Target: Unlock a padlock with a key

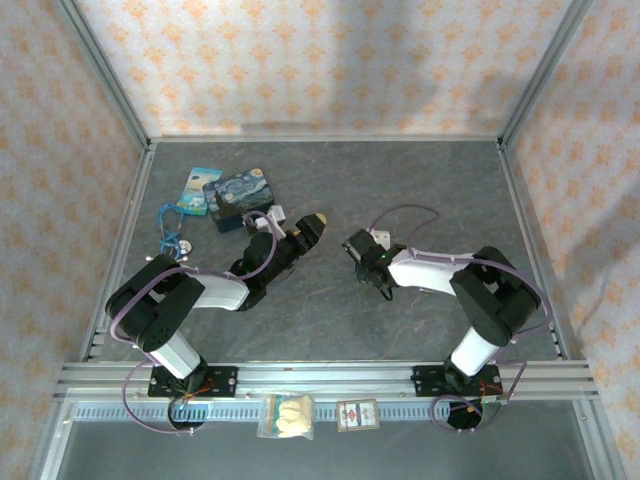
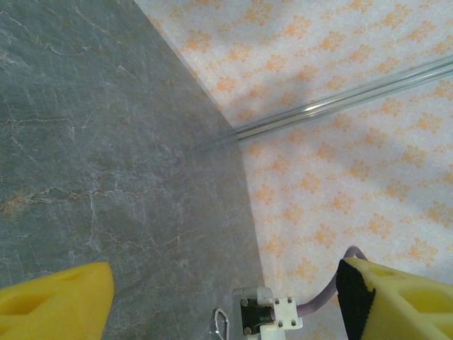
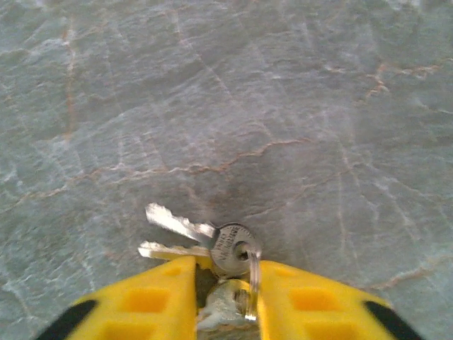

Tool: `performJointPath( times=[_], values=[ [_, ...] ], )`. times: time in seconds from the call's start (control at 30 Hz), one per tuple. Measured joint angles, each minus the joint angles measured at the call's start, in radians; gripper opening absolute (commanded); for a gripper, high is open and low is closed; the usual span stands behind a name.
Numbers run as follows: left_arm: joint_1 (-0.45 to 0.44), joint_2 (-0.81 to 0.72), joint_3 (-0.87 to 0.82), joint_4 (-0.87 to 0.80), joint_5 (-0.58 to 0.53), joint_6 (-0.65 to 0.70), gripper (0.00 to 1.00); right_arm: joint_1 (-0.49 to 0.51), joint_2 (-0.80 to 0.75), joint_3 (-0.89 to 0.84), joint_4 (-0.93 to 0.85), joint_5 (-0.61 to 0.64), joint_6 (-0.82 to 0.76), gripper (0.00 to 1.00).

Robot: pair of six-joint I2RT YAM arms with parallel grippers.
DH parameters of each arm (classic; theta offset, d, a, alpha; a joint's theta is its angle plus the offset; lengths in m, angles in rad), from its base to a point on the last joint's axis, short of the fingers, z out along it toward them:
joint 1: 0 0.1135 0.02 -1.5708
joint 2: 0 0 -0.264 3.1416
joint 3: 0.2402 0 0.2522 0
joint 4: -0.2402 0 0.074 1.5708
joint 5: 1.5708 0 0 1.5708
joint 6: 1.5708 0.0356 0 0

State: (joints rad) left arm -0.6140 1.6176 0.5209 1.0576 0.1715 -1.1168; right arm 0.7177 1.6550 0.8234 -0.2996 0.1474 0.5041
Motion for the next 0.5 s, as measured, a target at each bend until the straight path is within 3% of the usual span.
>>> performJointPath(
  times=[0.17,0.37,0.5],
  values=[
    [0.000,-0.002,0.000,0.000,0.000,0.000,0.81,0.002,0.006,0.003,0.005,0.010,0.002,0.01],
    [-0.001,-0.002,0.000,0.004,0.008,0.000,0.81,-0.017,-0.006,0.008,0.011,-0.027,0.010,0.00],
    [-0.001,-0.001,0.000,0.020,0.040,0.000,0.81,-0.077,-0.026,0.007,0.043,-0.149,0.043,0.00]
  ],
)
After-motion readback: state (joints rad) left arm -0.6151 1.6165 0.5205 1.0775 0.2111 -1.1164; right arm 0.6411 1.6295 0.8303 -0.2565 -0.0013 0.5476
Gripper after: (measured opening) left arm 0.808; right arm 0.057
